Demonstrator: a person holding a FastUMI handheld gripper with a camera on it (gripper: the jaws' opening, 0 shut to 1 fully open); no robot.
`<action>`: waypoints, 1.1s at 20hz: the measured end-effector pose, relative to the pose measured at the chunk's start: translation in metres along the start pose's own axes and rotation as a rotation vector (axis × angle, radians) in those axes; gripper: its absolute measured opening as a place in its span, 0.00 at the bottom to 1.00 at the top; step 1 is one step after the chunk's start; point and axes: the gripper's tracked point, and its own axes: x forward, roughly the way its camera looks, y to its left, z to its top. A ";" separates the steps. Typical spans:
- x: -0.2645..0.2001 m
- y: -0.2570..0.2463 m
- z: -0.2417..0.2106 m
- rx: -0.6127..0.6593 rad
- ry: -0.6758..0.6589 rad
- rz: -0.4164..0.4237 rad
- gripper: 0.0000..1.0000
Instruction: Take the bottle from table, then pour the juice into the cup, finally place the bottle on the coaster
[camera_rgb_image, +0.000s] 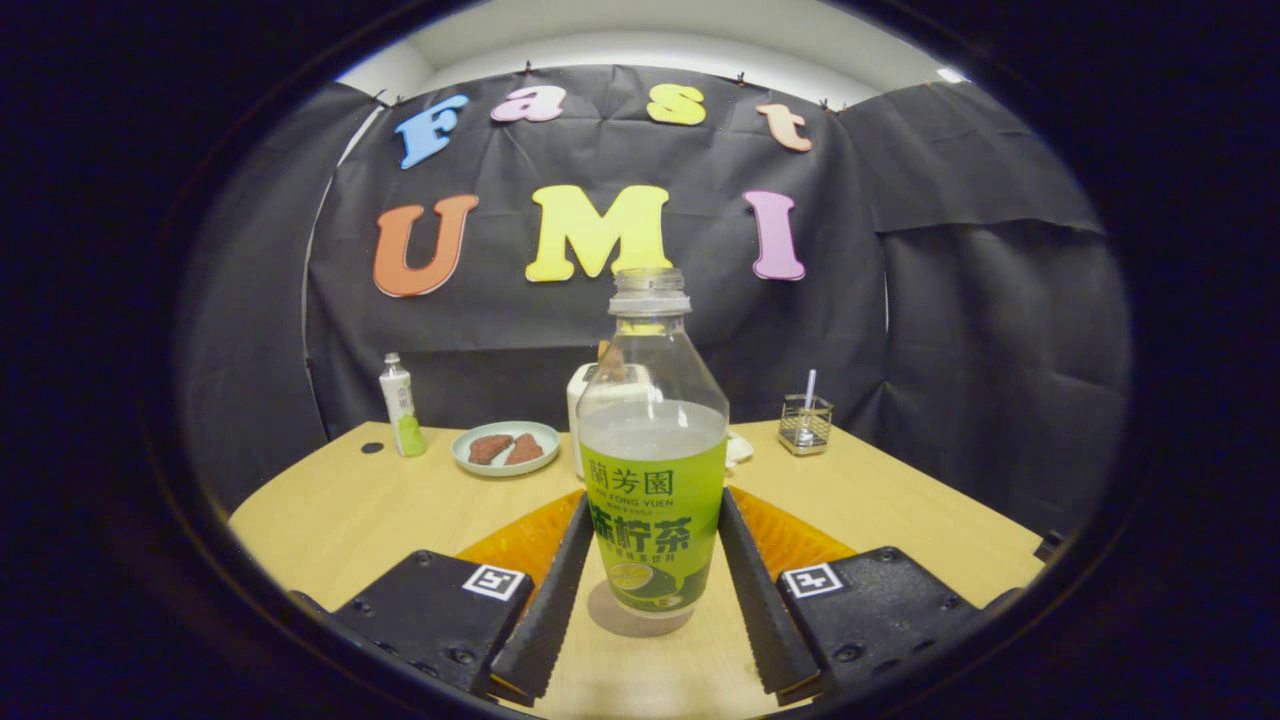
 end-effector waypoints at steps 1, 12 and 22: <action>0.008 0.003 -0.007 -0.014 0.016 0.000 0.79; 0.047 0.014 -0.040 -0.020 0.107 0.027 0.80; 0.049 0.012 -0.051 -0.008 0.134 0.028 0.84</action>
